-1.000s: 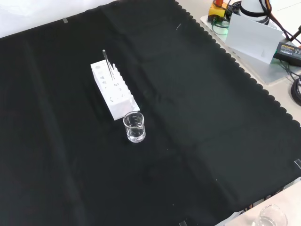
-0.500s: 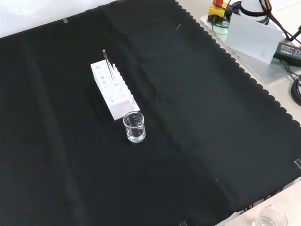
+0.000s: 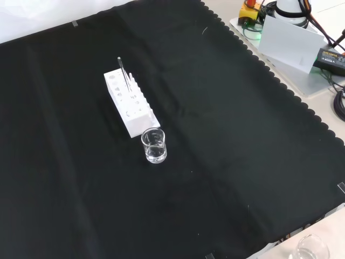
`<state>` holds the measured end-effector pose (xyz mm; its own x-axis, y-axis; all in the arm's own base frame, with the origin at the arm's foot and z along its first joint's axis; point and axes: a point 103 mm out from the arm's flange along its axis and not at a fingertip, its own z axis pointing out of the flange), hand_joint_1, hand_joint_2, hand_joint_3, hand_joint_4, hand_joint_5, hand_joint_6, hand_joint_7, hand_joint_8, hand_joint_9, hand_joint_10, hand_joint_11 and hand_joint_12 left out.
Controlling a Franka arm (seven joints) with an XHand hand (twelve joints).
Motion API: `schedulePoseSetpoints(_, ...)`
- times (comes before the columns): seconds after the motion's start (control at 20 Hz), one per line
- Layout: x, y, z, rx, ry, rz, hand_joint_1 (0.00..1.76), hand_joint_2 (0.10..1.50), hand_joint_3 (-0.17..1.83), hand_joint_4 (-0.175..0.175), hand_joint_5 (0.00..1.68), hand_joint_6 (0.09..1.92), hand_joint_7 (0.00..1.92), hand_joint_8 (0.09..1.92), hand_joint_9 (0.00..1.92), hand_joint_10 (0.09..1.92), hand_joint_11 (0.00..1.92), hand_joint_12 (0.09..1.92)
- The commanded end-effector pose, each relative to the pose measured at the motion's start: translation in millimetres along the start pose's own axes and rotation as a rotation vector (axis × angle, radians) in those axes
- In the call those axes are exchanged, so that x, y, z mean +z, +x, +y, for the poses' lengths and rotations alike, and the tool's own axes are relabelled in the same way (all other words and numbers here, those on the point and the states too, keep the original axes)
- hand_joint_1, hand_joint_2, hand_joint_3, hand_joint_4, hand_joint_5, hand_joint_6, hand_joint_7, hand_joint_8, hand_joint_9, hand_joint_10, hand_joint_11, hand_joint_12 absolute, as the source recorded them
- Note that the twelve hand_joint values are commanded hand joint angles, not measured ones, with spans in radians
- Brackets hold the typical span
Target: Take the glass rod from the white test tube rack.
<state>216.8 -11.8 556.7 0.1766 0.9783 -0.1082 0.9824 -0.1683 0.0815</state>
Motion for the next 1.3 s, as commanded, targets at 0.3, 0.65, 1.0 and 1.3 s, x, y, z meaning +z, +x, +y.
schedulePoseSetpoints(0.3,-4.4,6.4,2.2,-0.051,-0.032,0.037,0.49,1.18,-0.17,-0.068,0.06,0.09,0.0,0.6,0.05,0.39,0.0,0.71)
schedulePoseSetpoints(0.65,0.1,20.2,44.2,-0.079,-0.034,0.046,0.51,1.18,-0.17,-0.088,0.19,0.09,0.16,0.79,0.08,0.85,0.0,1.1)
schedulePoseSetpoints(1.0,8.1,28.2,91.6,-0.097,-0.031,0.015,0.51,1.18,-0.17,-0.09,0.26,0.09,0.24,0.8,0.17,0.86,0.0,1.19)
schedulePoseSetpoints(1.3,31.3,34.4,130.9,-0.11,0.007,-0.003,0.5,1.17,-0.17,-0.091,0.46,0.11,0.27,0.79,0.22,0.84,0.0,1.22)
